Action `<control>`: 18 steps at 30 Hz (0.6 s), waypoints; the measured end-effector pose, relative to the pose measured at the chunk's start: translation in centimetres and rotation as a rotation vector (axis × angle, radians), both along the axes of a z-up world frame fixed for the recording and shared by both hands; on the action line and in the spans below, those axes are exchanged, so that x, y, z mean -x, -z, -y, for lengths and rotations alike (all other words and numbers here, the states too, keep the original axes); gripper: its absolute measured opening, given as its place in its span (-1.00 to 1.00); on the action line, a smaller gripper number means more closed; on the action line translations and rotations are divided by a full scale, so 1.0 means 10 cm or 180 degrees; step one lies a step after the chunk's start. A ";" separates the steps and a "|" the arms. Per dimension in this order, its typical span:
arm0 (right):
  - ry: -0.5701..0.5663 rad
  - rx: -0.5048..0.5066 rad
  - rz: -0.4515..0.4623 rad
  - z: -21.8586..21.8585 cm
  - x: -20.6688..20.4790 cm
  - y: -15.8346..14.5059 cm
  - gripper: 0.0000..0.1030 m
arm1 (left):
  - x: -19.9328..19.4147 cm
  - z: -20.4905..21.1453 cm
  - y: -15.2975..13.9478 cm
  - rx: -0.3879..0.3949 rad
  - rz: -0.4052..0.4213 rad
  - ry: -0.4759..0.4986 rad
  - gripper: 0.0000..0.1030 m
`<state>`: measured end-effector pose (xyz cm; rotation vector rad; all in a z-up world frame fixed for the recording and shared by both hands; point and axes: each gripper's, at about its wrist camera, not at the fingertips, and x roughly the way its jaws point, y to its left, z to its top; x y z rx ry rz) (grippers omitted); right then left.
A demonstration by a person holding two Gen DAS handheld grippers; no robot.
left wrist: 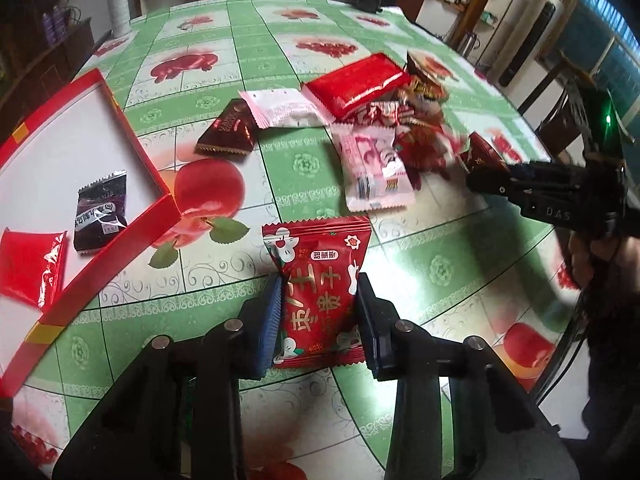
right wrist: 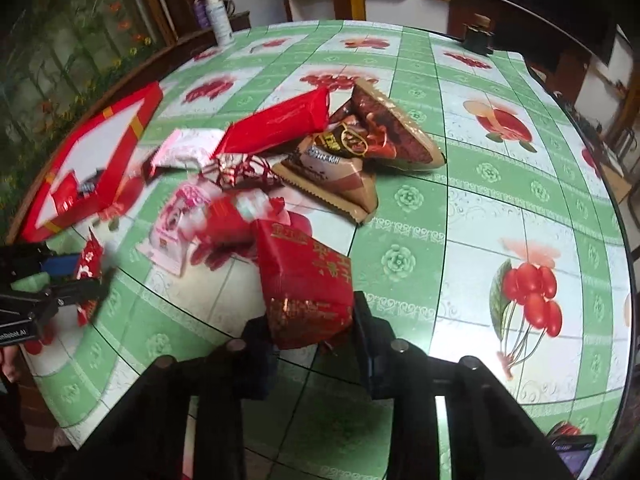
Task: Organize snacks
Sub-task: 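Lift both held packets and carry them over the red-rimmed tray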
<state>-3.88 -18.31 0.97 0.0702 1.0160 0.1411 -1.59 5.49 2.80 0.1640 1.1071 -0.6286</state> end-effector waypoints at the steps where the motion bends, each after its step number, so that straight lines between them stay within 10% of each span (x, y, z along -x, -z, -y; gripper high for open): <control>1: 0.0014 -0.0019 0.0022 0.00 0.01 -0.02 -0.56 | 0.00 -0.01 -0.01 0.0032 -0.0008 -0.0006 -0.35; 18: -0.0052 -0.0599 0.0278 -0.16 0.29 -0.25 -0.56 | 0.03 -0.14 -0.17 0.0376 -0.0012 -0.0173 -0.35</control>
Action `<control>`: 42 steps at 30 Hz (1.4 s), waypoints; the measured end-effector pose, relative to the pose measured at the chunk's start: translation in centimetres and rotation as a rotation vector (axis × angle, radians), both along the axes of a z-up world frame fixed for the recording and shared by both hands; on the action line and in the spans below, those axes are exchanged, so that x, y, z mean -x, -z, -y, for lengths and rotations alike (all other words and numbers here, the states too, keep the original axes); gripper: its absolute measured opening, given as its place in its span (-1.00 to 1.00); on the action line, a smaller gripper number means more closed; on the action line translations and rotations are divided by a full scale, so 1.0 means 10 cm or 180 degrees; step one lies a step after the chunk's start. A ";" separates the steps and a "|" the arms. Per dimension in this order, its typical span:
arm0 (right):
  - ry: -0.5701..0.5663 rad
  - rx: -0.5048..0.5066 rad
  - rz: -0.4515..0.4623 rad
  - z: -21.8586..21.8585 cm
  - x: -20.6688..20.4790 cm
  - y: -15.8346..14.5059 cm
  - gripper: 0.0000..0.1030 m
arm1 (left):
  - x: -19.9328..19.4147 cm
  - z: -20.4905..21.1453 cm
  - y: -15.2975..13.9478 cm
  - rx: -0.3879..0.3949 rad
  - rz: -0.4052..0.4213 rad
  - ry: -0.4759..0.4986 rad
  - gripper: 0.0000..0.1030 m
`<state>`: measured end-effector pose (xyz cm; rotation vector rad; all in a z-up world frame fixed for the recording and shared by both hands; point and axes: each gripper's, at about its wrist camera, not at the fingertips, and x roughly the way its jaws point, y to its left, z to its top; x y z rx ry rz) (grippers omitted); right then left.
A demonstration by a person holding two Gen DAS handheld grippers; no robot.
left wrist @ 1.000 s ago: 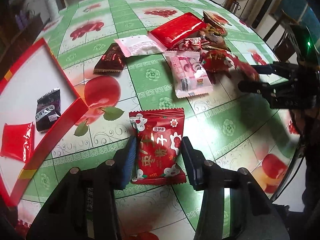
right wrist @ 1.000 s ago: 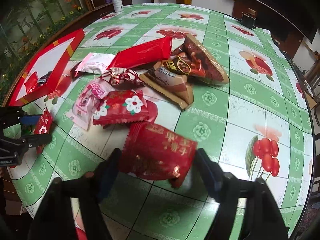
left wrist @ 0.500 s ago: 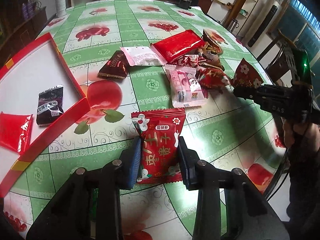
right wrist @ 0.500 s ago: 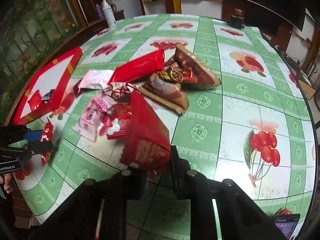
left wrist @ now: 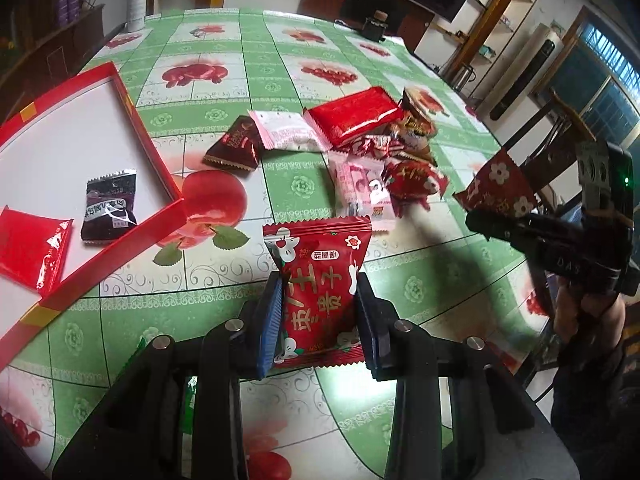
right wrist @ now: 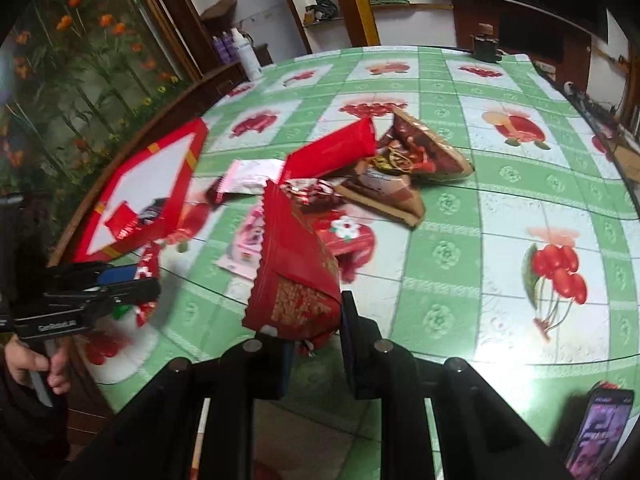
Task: Organize snacks
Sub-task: 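Lift both held packets and carry them over the red-rimmed tray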
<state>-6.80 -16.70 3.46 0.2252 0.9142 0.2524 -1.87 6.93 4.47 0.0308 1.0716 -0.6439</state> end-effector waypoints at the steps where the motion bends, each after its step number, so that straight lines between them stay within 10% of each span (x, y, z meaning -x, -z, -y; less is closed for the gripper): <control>1: -0.0009 -0.0048 0.0004 0.00 0.01 -0.01 -0.56 | 0.00 0.00 -0.01 0.0009 0.0009 -0.0004 -0.35; 42: -0.0759 0.0391 -0.0053 -1.16 -0.26 -0.38 -0.56 | -0.04 -0.65 -0.42 0.0134 0.0316 -0.0550 -0.35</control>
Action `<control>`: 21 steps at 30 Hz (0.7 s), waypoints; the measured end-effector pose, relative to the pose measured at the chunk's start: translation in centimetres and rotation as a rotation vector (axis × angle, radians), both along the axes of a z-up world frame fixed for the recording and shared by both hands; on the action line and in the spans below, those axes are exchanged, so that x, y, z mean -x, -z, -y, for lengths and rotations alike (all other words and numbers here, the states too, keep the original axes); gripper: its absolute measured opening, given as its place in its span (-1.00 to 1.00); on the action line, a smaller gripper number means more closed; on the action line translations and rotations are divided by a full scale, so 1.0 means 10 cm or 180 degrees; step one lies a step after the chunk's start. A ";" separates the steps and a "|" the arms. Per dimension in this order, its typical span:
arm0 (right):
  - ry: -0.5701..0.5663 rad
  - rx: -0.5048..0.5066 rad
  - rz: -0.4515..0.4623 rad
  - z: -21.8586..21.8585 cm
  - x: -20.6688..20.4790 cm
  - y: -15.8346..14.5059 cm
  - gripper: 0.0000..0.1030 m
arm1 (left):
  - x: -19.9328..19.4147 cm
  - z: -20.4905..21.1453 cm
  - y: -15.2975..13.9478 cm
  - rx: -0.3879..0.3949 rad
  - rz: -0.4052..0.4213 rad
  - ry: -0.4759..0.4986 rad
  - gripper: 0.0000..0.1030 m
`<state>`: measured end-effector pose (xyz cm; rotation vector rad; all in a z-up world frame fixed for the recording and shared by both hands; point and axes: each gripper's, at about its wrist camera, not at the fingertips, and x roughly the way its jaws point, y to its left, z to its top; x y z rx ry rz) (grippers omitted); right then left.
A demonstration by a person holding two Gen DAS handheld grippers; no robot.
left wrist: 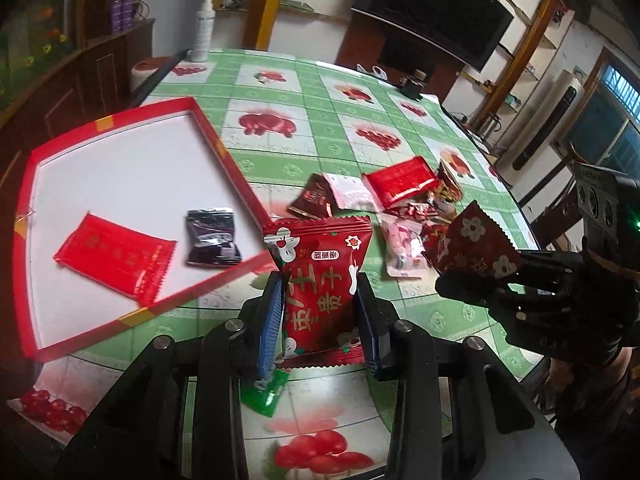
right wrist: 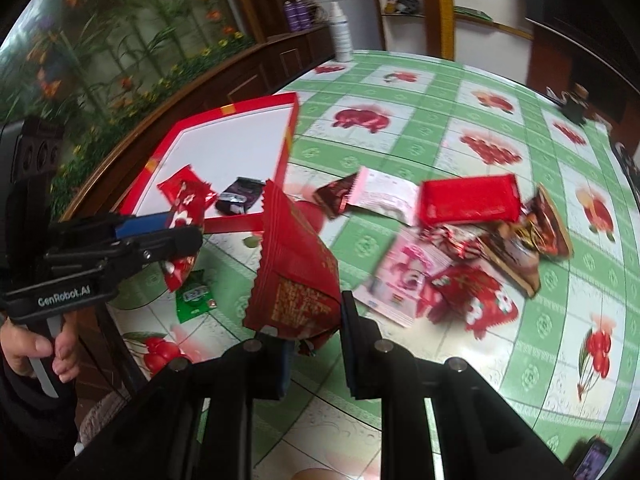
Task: Organize snacks
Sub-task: 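Lift both held packets and carry them over the red-rimmed tray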
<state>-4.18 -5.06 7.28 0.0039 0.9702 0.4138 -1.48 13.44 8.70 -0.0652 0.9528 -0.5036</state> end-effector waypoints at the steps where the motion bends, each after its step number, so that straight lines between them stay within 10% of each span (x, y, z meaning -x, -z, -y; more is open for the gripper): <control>1: -0.0031 0.0009 0.0001 -0.03 -0.01 -0.01 -0.56 | -0.01 -0.04 0.00 0.0003 -0.0007 -0.0041 -0.35; 21: -0.0369 -0.0172 -0.0077 -0.62 -0.51 -0.12 -0.56 | -0.24 -0.63 -0.01 -0.0081 -0.0059 -0.0655 -0.35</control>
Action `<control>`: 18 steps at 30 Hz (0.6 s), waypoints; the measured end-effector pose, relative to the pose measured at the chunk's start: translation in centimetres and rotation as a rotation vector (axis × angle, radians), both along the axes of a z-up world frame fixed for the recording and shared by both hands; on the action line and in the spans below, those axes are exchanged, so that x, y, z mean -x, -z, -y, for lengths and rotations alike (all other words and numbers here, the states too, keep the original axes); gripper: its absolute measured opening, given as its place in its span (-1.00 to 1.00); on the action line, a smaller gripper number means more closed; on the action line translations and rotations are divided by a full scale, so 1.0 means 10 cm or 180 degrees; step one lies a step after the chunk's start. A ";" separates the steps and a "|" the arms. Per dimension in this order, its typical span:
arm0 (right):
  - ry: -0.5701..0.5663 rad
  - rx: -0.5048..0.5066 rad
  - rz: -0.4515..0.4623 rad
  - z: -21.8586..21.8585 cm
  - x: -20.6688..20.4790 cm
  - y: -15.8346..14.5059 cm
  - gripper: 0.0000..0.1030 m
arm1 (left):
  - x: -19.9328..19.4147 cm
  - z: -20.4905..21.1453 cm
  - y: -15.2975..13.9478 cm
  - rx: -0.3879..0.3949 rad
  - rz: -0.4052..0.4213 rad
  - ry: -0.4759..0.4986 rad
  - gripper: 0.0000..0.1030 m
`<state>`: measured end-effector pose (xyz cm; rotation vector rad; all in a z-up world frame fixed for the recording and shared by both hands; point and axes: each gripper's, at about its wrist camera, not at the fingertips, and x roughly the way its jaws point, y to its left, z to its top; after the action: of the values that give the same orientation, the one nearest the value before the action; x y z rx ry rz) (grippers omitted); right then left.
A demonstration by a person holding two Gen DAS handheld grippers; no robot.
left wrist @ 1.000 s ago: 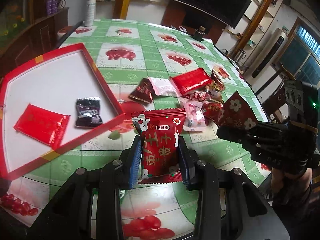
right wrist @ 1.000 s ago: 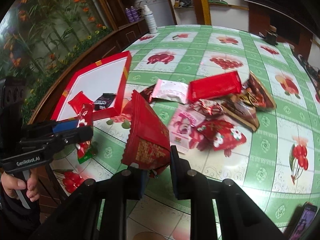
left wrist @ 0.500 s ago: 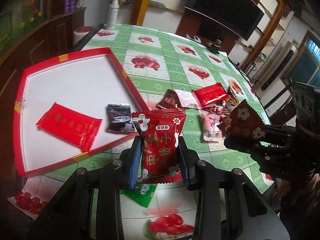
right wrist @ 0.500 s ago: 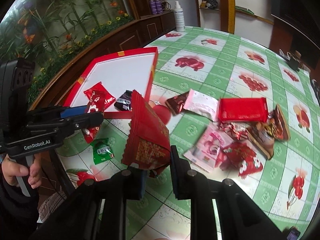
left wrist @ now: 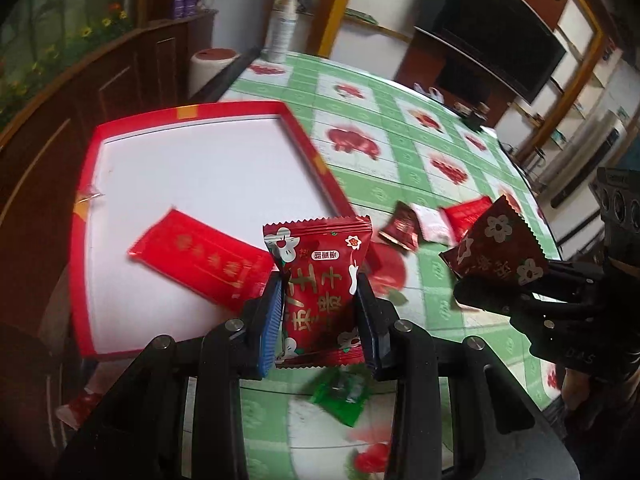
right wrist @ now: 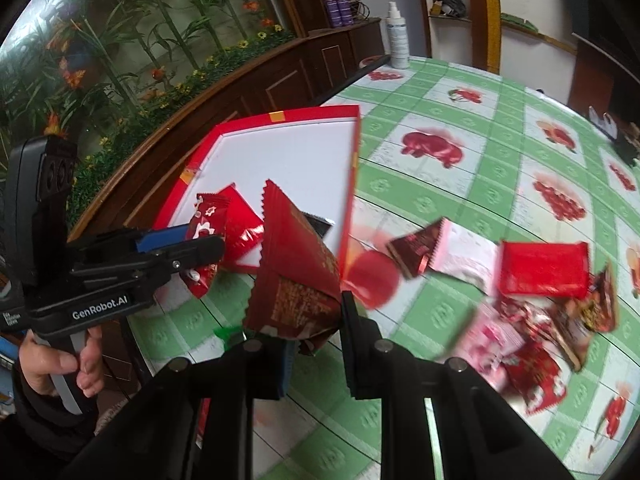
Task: Organize snacks
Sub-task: 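Lift both held packets and carry them over the red-rimmed tray, then open the left tool over the tray while the right releases the red bag there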
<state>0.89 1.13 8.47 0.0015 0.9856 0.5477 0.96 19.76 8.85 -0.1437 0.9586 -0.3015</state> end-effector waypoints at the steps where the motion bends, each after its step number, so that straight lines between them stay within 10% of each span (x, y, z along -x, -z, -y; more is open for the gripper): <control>1: -0.0003 -0.0011 -0.0020 -0.03 -0.05 0.01 -0.56 | -0.02 -0.05 0.00 0.0002 -0.0008 -0.0054 -0.35; 18: -0.0077 0.0078 -0.0077 -0.67 -0.64 0.20 -0.56 | -0.07 -0.75 0.18 -0.0081 -0.0157 -0.0626 -0.35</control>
<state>7.26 7.80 6.49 -0.0256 1.0169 0.5588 1.61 27.26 7.06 -0.2213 0.9884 -0.1051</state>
